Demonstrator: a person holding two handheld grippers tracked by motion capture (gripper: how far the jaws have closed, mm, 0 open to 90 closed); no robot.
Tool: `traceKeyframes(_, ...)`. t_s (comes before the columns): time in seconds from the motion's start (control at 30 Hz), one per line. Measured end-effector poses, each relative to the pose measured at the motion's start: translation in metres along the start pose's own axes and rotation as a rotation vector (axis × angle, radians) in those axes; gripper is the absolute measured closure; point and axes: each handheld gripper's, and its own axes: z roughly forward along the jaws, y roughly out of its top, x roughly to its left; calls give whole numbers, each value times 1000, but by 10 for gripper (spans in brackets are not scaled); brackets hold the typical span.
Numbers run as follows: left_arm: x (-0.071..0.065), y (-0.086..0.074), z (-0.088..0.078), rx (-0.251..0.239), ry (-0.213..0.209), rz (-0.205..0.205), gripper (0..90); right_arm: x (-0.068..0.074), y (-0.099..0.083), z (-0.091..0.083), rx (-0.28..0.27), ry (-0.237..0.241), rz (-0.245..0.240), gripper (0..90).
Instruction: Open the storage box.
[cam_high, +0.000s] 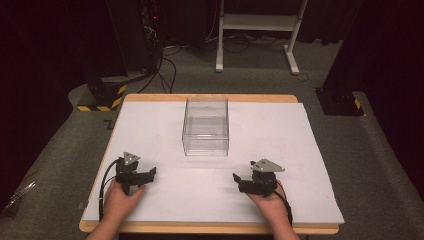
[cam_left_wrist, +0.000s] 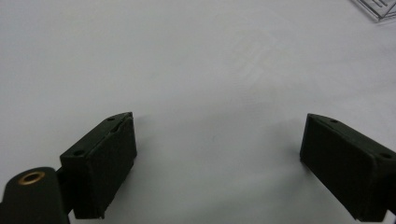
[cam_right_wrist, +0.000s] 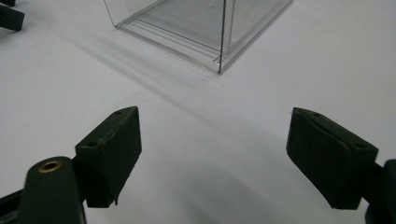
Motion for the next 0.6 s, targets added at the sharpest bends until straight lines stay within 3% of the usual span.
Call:
traceKeyframes(0.17, 0, 0, 0, 0, 1, 3, 110, 5, 5, 6, 12, -2, -12, 188)
traceKeyframes(0.27, 0, 0, 0, 1, 1, 3, 110, 8, 8, 9, 22, 20, -36, 277)
traceKeyframes(0.6, 0, 0, 0, 1, 0, 2, 110, 17, 21, 20, 4, 36, -40, 169)
